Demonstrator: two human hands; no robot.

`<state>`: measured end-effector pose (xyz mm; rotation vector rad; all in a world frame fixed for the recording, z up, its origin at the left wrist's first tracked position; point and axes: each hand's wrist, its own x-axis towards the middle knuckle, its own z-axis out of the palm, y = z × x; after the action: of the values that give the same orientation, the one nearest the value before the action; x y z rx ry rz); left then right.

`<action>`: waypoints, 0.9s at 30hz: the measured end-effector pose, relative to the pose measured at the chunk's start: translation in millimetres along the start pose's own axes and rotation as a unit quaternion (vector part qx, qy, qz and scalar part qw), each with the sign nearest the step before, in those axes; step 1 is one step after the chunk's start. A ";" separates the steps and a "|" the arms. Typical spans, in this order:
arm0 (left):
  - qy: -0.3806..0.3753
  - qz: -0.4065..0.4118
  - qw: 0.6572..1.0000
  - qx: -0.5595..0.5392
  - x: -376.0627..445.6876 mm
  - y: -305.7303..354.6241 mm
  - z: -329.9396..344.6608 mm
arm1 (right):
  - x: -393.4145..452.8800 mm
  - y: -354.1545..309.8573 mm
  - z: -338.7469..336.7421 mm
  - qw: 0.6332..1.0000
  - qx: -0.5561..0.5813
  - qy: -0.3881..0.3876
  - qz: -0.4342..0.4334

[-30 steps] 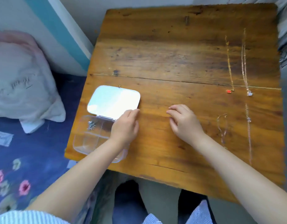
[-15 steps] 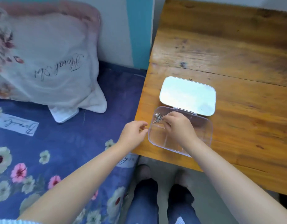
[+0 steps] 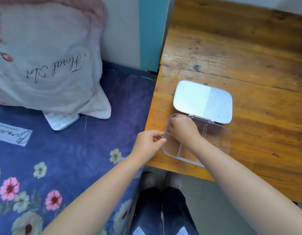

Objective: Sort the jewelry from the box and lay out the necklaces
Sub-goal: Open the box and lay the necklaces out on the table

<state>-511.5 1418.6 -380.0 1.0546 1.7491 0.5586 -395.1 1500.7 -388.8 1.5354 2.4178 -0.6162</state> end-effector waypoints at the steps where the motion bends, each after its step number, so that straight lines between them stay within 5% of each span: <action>1: 0.003 0.000 1.000 0.005 -0.1 1.2 0.6 | -1.4 0.6 -2.3 1.000 0.008 -0.004 -0.006; 11: 0.020 0.025 0.961 0.276 7.1 50.5 7.6 | -68.6 65.0 -100.5 0.960 0.252 0.069 0.099; 19: 0.005 0.159 0.952 0.263 22.5 165.9 64.0 | -114.5 136.8 -203.2 0.845 0.456 0.228 0.162; 27: -0.014 0.163 0.946 0.281 10.3 242.2 144.0 | -127.1 214.2 -260.9 0.831 0.434 0.329 0.114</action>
<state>-285.7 1539.0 -261.5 1.7638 1.7614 0.2345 -135.5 1595.1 -156.7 2.7296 2.4132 -1.4766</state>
